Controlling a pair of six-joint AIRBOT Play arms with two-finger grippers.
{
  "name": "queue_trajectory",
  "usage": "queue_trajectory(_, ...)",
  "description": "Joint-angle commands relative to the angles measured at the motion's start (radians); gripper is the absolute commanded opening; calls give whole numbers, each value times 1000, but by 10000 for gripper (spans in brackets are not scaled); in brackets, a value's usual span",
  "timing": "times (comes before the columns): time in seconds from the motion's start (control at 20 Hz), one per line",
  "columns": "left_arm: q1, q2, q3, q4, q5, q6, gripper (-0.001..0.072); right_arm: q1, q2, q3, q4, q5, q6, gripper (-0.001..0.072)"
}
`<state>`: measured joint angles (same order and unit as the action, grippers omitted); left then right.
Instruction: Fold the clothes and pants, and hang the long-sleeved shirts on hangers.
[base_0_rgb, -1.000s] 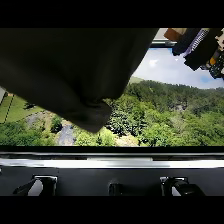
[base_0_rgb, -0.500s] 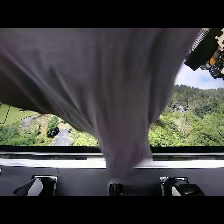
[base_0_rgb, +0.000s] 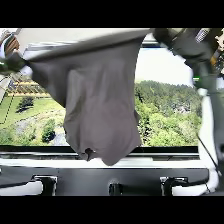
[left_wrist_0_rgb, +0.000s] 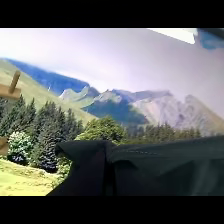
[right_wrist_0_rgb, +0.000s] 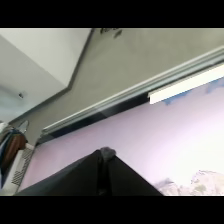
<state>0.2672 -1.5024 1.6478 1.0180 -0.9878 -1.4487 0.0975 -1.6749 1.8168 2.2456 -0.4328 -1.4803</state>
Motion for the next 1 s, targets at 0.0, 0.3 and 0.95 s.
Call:
queue_trajectory(0.0, -97, -204, -8, 7, 95, 17, 16, 62, -206, 1, 21, 97, 3, 44)
queue_trajectory(0.3, -174, -265, -8, 7, 89, 16, 16, 56, -233, 4, 38, -168, 100, 336)
queue_trajectory(0.95, -124, -240, 23, 6, -218, 9, 16, -389, 539, -843, 68, -821, -155, 493)
